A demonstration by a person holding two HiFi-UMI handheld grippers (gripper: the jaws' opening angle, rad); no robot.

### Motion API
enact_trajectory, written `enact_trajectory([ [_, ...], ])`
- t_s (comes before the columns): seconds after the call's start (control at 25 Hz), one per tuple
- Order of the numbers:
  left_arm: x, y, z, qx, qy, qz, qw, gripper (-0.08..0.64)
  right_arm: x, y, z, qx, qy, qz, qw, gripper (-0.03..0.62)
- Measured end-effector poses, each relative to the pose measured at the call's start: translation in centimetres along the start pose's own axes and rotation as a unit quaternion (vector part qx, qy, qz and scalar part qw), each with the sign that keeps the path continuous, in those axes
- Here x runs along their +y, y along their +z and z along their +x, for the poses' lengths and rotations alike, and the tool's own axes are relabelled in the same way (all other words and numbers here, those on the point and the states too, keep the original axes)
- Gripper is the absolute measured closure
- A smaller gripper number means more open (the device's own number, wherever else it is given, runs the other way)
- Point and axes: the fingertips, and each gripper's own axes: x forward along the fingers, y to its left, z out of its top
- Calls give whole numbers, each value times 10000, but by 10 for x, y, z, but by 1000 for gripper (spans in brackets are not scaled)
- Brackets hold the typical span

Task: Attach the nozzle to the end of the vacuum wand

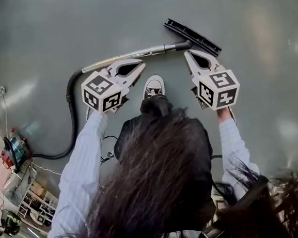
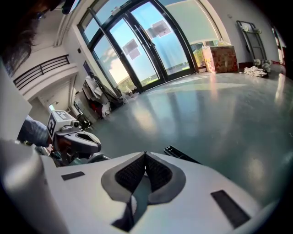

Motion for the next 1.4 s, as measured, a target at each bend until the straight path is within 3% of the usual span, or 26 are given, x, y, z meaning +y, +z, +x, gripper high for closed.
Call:
enact_trajectory([
  [0.2, -59, 2, -52, 42, 174, -330, 9993, 555, 59, 3, -59, 387, 168, 275, 9987, 588],
  [0.36, -127, 35, -102, -73, 211, -372, 9991, 555, 106, 30, -126, 580, 186, 244, 9978, 588],
  [0.48, -191, 70, -150, -331, 280, -336, 9985, 556, 151, 60, -190, 571, 167, 207, 9980, 588],
  [0.72, -318, 130, -252, -975, 702, -881, 9888, 557, 240, 112, -324, 581, 8, 162, 9982, 588],
  [0.84, -368, 164, -293, -1499, 707, -1085, 9802, 556, 275, 141, -371, 436, 37, 122, 9990, 588],
  [0.96, -417, 184, -328, -1764, 582, -1119, 9762, 556, 305, 158, -408, 421, 32, -37, 9991, 588],
  [1.08, -440, 185, -371, -1866, 561, -1034, 9754, 555, 336, 169, -423, 381, -59, -127, 9992, 587],
  [1.28, -434, 162, -449, -1903, 1044, -716, 9735, 555, 398, 189, -425, 134, -193, -244, 9994, 587],
  [1.4, -443, 148, -484, -1859, 1061, -600, 9750, 556, 434, 190, -434, -59, -234, -164, 9996, 588],
])
